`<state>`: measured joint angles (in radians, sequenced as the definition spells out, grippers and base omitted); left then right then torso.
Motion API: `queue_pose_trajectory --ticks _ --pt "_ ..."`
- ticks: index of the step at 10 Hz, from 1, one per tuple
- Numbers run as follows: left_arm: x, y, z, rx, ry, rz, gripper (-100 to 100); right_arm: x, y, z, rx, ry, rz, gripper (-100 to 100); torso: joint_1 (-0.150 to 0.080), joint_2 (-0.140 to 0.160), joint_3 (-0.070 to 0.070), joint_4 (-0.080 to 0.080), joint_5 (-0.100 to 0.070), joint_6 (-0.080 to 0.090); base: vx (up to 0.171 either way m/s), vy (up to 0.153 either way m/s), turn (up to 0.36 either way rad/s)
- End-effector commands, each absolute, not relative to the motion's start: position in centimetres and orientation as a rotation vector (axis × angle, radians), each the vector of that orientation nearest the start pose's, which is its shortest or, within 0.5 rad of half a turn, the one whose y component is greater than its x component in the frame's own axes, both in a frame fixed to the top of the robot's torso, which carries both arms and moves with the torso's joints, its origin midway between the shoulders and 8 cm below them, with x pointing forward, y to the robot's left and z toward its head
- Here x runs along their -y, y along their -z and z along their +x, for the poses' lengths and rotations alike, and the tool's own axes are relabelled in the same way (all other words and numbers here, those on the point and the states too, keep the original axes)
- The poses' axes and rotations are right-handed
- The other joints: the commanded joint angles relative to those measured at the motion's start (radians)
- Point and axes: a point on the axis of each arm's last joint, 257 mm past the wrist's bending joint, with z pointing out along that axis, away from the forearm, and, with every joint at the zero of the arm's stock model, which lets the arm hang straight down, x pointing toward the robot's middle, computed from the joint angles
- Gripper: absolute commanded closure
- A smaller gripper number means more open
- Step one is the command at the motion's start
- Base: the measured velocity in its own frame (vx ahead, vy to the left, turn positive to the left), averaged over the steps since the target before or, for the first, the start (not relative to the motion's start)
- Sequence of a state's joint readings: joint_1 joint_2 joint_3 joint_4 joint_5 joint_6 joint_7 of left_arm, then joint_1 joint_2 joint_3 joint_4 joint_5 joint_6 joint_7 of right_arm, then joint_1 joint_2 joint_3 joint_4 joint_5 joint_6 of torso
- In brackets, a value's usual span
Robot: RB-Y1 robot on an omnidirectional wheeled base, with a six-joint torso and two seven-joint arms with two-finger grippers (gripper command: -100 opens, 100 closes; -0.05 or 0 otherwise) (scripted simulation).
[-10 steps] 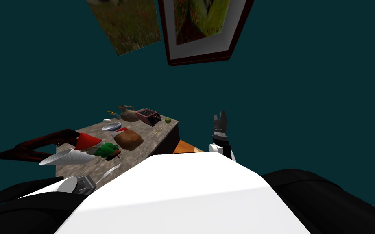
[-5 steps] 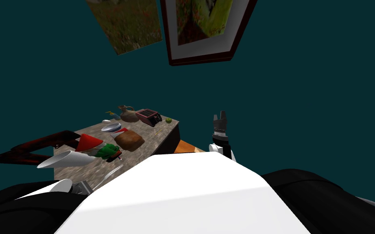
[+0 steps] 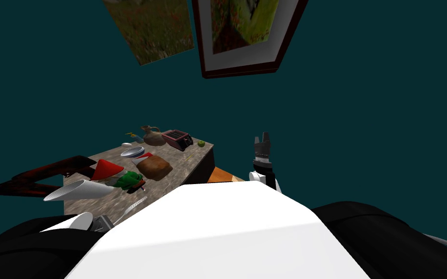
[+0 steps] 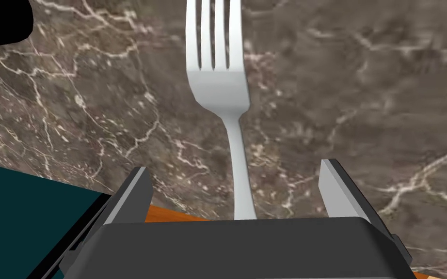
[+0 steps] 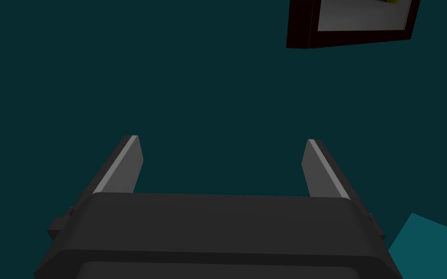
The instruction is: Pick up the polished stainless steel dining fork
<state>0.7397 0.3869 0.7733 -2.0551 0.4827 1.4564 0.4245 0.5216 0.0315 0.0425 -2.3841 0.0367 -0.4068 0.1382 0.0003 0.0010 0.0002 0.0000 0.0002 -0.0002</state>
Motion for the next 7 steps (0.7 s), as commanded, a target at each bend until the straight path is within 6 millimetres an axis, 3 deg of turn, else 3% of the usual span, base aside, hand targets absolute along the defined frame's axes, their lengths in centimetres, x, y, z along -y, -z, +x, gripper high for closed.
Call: queue_pose_trajectory --ticks 1,2,6,7 --pt "-59.54 33.52 2.96 -0.689 -0.113 -2.656 -100 26.67 -4.63 33.86 -0.646 -1.180 0.617 0 0.000 0.000 0.000 0.000 0.000 0.000 0.000 0.000 0.000" --pt "-59.57 33.56 2.98 -0.690 -0.112 -2.655 100 26.67 -4.63 33.86 -0.646 -1.180 0.617 0 0.001 0.000 0.000 0.000 0.001 0.000 0.000 0.000 0.000" --pt "-59.54 33.59 2.90 -0.687 -0.114 -2.657 100 26.67 -4.63 33.86 -0.646 -1.180 0.617 0 0.002 0.000 0.000 0.000 0.001 0.001 0.000 0.000 0.000" --pt "-59.54 33.59 2.91 -0.687 -0.114 -2.657 0 26.67 -4.63 33.86 -0.646 -1.180 0.617 0 0.002 0.000 0.000 0.000 0.001 0.001 0.000 0.000 0.000"
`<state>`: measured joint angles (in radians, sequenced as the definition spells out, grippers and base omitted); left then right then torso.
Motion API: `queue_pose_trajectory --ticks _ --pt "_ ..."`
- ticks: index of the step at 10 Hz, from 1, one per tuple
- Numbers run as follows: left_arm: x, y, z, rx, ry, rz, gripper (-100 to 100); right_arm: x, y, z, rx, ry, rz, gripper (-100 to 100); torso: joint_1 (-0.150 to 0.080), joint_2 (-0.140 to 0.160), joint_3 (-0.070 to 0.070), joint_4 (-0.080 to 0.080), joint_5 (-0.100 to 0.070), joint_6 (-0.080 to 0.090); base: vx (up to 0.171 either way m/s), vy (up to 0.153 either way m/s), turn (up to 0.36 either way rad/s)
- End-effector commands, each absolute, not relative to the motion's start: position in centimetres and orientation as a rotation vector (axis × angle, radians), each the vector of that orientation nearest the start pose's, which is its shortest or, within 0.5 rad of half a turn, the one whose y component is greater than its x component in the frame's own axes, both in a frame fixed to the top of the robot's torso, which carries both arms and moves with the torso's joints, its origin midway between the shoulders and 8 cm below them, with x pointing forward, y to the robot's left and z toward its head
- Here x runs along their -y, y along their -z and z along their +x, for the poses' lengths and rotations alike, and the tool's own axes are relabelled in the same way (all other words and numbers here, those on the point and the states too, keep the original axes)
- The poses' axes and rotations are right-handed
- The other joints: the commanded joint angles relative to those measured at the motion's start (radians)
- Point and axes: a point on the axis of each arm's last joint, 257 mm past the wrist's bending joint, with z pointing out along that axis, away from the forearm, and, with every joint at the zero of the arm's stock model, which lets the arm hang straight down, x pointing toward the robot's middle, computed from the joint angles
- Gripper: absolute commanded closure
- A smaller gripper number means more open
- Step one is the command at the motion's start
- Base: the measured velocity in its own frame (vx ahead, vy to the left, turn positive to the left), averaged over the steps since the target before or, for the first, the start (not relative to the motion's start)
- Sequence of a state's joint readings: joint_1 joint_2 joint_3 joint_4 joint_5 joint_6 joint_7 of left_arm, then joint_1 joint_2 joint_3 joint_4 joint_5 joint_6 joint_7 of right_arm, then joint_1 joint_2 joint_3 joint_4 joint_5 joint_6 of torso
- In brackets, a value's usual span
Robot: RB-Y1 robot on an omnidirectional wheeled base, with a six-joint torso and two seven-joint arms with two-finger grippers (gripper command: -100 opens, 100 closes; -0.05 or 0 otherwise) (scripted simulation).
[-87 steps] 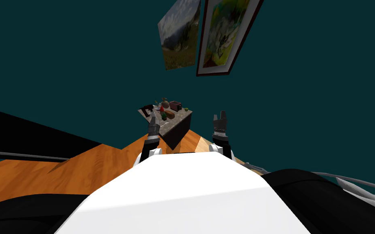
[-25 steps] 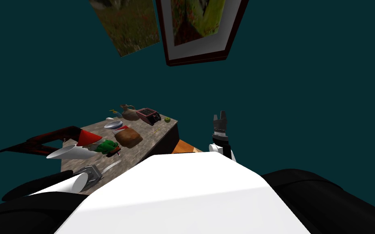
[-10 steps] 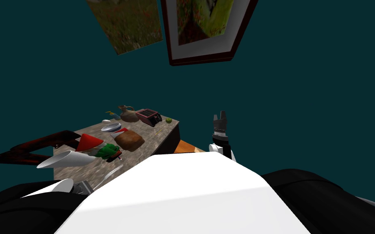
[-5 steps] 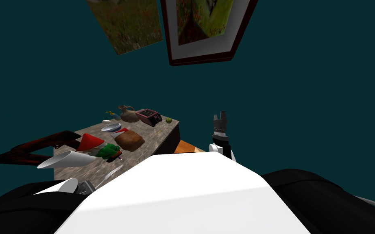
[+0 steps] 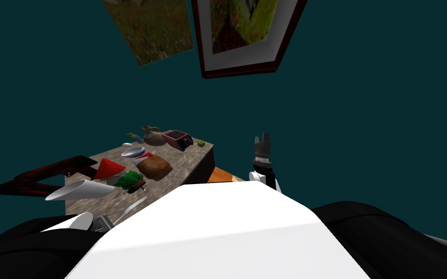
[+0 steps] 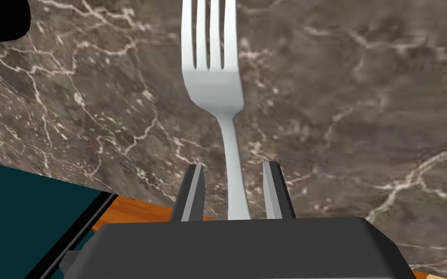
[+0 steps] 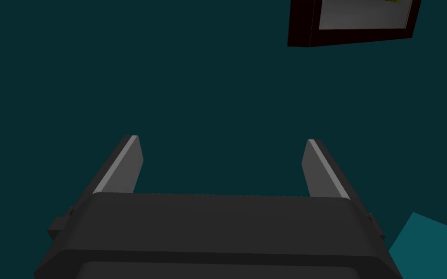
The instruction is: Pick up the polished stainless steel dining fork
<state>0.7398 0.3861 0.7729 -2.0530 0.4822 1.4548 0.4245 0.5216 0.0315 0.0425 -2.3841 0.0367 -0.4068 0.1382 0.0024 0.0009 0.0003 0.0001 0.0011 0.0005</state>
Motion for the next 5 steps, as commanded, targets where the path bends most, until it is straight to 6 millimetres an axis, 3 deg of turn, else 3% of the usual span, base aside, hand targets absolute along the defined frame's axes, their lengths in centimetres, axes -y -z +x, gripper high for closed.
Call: queue_pose_trajectory --ticks 1,4,5 --pt "-59.29 32.69 3.01 -0.689 -0.111 -2.655 100 26.67 -4.63 33.86 -0.646 -1.180 0.617 0 0.000 0.000 0.000 0.000 0.000 0.000 0.000 0.000 0.000" --pt "-59.11 32.03 3.01 -0.691 -0.109 -2.653 100 26.67 -4.63 33.86 -0.646 -1.180 0.617 0 -0.002 0.000 0.000 0.000 -0.001 0.000 0.000 -0.004 0.001" --pt "-59.08 31.98 3.00 -0.690 -0.110 -2.654 0 26.67 -4.63 33.86 -0.646 -1.180 0.617 0 -0.001 0.000 0.000 0.000 0.000 0.000 0.000 0.000 0.000"
